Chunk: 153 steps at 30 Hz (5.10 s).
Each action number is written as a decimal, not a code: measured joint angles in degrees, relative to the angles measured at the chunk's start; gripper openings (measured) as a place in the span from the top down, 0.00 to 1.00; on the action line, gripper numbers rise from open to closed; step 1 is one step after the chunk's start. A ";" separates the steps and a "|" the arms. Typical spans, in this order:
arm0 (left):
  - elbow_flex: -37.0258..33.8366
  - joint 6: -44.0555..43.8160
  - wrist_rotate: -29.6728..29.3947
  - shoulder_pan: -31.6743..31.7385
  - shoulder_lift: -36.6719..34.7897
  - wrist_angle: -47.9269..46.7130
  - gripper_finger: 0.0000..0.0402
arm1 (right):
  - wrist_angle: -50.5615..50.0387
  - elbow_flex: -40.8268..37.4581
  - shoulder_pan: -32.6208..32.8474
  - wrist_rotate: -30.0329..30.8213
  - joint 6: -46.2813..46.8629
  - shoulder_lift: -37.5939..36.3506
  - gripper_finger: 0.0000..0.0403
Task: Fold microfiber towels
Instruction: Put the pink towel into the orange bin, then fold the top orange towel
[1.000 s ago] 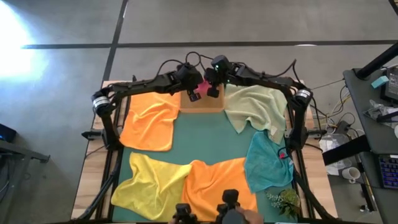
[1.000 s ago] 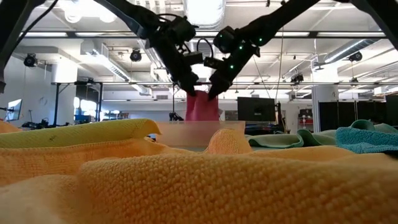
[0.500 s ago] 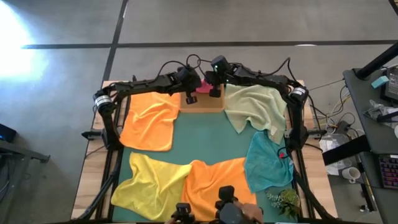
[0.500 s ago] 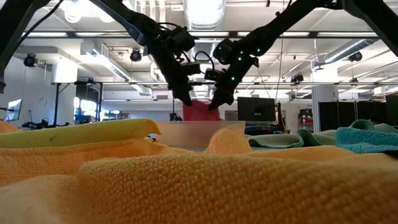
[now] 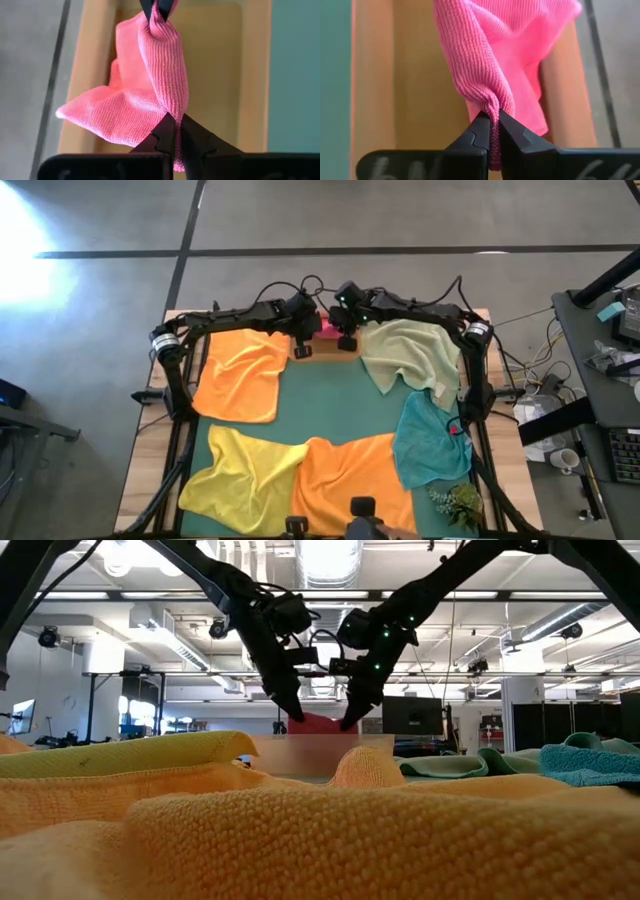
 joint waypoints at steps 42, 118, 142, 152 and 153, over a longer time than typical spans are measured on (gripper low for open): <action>0.74 -7.62 -2.54 0.42 -8.49 -12.66 0.59 | -8.57 3.74 -0.92 -4.44 13.74 -0.98 0.61; -32.59 -26.76 -7.09 -9.29 -52.76 -25.81 0.59 | 26.39 22.48 27.98 -20.25 18.55 27.31 0.49; -32.63 -23.74 -7.09 -9.31 -52.87 -31.07 0.59 | 5.14 35.06 29.83 -7.37 13.49 34.13 0.79; -33.03 -23.92 -2.37 -9.27 -52.98 -36.19 0.59 | -9.52 34.86 30.26 -6.95 13.58 30.33 0.97; -33.29 -23.99 -0.73 -9.28 -53.02 -36.13 0.59 | -10.79 34.84 30.18 -6.95 13.54 30.13 0.97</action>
